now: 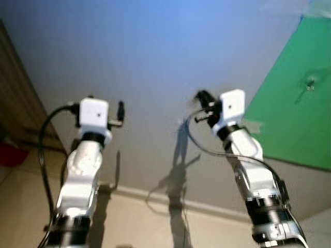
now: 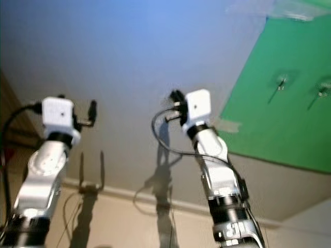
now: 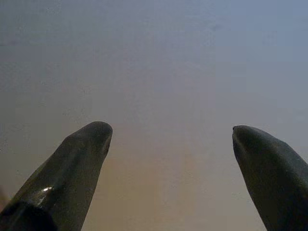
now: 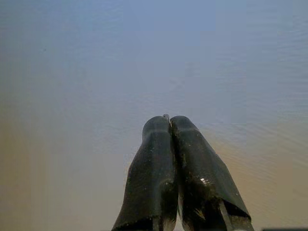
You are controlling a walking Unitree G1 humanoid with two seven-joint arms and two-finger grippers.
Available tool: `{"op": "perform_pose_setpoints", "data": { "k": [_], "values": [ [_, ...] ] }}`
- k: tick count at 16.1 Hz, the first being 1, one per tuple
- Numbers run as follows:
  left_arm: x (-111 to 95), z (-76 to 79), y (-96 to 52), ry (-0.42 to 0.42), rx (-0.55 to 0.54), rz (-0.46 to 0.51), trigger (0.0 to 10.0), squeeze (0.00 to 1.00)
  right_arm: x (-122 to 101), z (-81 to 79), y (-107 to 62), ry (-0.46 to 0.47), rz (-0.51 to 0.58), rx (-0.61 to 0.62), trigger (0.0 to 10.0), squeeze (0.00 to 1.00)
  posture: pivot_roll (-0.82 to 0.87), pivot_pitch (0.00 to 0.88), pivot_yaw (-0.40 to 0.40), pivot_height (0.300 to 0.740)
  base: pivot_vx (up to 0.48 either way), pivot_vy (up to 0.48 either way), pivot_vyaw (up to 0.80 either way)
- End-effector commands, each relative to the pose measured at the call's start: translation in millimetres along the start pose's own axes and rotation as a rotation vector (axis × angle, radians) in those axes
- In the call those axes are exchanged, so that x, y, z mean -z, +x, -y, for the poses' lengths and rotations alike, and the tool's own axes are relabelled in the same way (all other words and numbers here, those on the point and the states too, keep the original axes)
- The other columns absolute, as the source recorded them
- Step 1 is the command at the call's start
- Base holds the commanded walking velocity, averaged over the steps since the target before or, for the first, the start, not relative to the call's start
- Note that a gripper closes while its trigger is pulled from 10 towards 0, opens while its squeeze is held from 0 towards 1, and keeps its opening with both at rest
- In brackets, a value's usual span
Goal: Hang keys on a hook
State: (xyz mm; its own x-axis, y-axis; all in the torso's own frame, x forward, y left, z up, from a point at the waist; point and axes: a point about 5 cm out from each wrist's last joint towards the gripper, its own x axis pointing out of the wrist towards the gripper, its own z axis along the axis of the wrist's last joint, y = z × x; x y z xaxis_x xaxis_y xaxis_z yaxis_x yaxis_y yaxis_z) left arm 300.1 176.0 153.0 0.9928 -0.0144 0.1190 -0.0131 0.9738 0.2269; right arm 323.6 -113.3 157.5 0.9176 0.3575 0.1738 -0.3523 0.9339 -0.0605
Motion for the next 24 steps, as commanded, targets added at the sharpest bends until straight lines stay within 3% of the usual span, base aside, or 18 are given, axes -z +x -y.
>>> {"op": "perform_pose_setpoints", "data": {
  "k": [1,6,11,20,24],
  "values": [
    [-2.8,2.7,4.1,0.010,0.005,0.010,10.0,0.00,0.5,5.3,-0.5,-0.005,0.002,0.019,10.0,0.00,0.03,0.000,-0.074,0.740,0.000,-0.368,0.00],
    [-7.1,9.4,13.1,0.047,0.057,0.025,10.0,0.00,0.8,1.6,1.6,-0.023,0.012,0.028,10.0,0.00,0.02,0.000,-0.048,0.740,0.000,-0.388,0.00],
    [-8.2,1.4,17.3,0.059,0.051,0.030,10.0,0.00,-0.4,1.0,3.2,-0.005,0.024,0.052,10.0,0.00,0.01,0.000,-0.034,0.740,0.000,-0.388,0.00],
    [-5.7,4.0,15.3,0.065,0.042,0.028,10.0,0.00,-4.6,-3.5,5.5,-0.012,0.037,0.030,10.0,0.00,0.01,0.000,-0.049,0.740,0.000,-0.380,0.00],
    [-12.4,2.6,17.8,0.059,0.036,0.057,10.0,0.00,-6.5,-4.4,7.1,-0.002,0.041,0.031,10.0,0.00,0.01,0.000,-0.049,0.740,0.000,0.000,0.00]
  ]
}}
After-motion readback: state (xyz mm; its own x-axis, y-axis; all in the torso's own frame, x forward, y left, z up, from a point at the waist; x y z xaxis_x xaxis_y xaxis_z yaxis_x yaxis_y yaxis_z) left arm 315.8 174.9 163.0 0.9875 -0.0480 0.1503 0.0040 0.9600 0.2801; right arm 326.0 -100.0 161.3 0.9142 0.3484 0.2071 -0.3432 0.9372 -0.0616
